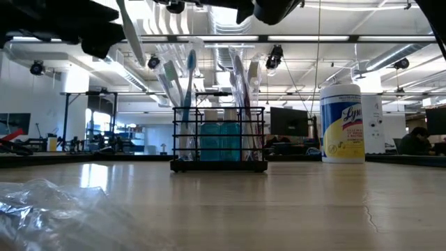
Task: Pick & Place toothbrushing station
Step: Put the green toothbrush into the black mesh organizer
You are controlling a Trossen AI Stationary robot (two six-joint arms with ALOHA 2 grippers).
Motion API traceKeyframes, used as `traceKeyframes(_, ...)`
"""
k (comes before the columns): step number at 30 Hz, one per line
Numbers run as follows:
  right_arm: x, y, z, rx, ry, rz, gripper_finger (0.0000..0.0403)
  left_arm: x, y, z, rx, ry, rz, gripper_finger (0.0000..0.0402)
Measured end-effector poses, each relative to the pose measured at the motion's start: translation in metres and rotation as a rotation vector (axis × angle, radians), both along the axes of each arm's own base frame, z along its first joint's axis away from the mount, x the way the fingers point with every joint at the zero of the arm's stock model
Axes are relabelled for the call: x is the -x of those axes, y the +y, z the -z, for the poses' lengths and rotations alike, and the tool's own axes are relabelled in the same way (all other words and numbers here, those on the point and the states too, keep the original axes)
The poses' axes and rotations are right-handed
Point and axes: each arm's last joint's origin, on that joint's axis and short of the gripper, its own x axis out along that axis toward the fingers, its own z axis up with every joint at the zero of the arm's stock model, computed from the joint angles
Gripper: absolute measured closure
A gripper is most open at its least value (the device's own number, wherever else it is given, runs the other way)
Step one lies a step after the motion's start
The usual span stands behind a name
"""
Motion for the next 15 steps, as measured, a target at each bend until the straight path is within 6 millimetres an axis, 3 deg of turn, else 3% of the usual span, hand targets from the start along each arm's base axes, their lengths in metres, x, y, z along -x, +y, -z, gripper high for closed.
traceKeyframes(15,0.000,0.000,0.003,0.003,0.023,0.001,0.0390,-0.005,-0.001,-0.013,-0.008,-0.070,0.010,0.0142)
